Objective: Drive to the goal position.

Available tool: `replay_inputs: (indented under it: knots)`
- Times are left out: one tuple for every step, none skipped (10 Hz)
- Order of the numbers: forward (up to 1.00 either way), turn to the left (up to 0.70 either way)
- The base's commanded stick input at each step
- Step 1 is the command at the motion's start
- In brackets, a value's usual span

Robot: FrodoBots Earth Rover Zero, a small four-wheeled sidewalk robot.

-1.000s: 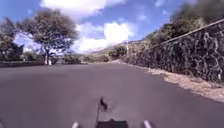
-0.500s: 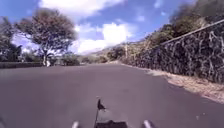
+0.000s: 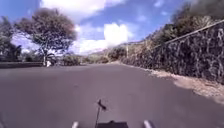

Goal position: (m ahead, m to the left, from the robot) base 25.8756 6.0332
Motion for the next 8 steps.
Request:
replay_inputs:
  knots:
    - [0.63,0.00]
    - [0.63,0.00]
    - [0.63,0.00]
    - [0.63,0.00]
    - [0.63,0.00]
    - [0.63,0.00]
    - [0.63,0.00]
    - [0.63,0.00]
